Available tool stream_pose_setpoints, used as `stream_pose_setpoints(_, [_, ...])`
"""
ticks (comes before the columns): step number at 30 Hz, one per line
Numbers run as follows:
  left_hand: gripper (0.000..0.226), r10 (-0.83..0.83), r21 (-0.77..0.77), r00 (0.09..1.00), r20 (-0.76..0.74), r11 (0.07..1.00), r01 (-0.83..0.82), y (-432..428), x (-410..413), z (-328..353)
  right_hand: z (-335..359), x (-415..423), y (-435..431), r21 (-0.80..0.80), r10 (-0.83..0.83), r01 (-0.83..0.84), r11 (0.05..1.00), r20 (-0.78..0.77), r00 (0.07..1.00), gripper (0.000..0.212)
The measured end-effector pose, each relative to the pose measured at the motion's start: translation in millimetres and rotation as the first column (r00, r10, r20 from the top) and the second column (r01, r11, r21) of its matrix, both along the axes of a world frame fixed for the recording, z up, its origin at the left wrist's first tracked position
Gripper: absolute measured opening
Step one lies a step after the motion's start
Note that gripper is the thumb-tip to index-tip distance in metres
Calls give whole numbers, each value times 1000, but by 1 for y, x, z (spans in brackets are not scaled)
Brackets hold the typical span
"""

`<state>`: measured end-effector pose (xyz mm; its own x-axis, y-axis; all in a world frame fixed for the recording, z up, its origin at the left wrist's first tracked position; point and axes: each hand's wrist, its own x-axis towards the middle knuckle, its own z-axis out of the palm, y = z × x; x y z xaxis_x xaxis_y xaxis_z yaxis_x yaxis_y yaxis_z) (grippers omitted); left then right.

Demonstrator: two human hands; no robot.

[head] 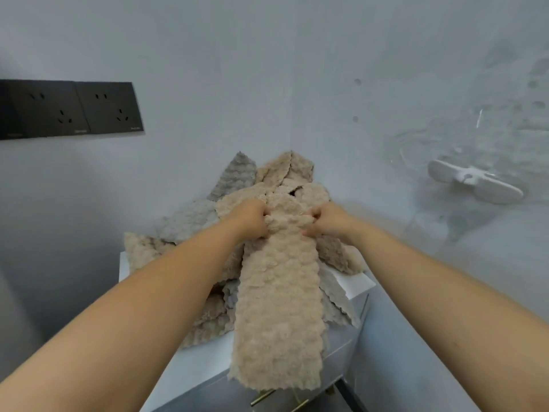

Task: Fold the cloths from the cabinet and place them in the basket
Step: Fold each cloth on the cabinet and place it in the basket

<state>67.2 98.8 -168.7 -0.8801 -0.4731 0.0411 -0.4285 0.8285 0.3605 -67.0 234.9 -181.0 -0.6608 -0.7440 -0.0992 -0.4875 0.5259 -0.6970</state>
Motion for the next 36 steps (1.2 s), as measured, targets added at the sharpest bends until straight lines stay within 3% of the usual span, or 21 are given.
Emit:
stream_pose_setpoints(1, [13,11,-54,999,-35,998,-13,-4,2,-3,0,1,-1,-15,-10,9,1000,-60,998,16])
stream_pose_setpoints(3, [15,-5,-131,991,-135,991,-13,-7,7,-6,-5,4,0,-82,-43,29,996,-167,985,16])
stream_pose_setpoints(6, [21,-75,-230,964,-254,973,15,-4,19,-15,-19,22,11,-285,-123,40,958,-280,952,5])
stream_pose_setpoints(12, [37,-194,-332,941,-279,939,96,11,37,-32,-50,49,37,-488,-257,134,863,-196,946,33])
stream_pose_setpoints(15, [22,-289,-459,912,-292,878,131,16,42,-42,-61,55,47,-506,-278,154,849,-180,943,29])
stream_pose_setpoints(21, [18,-359,-523,905,-227,829,198,31,55,-51,-71,67,56,-455,-233,98,885,-250,940,29])
stream_pose_setpoints(24, [16,-320,-472,916,-243,864,176,37,60,-59,-70,63,57,-295,-119,16,955,-334,935,23])
stream_pose_setpoints(27, [45,-224,-367,932,-284,924,110,42,62,-71,-71,59,61,-203,-37,-18,979,-262,964,20])
stream_pose_setpoints(31, [29,-110,-298,915,-388,954,-11,41,60,-84,-71,59,59,-290,-88,50,956,-120,989,20])
stream_pose_setpoints(33, [15,-46,-202,927,-373,979,-32,40,57,-81,-72,58,55,-347,-141,97,933,-104,985,8])
stream_pose_setpoints(36, [29,28,-32,959,-281,999,-39,37,55,-75,-73,54,52,-345,-127,112,932,-20,992,23])
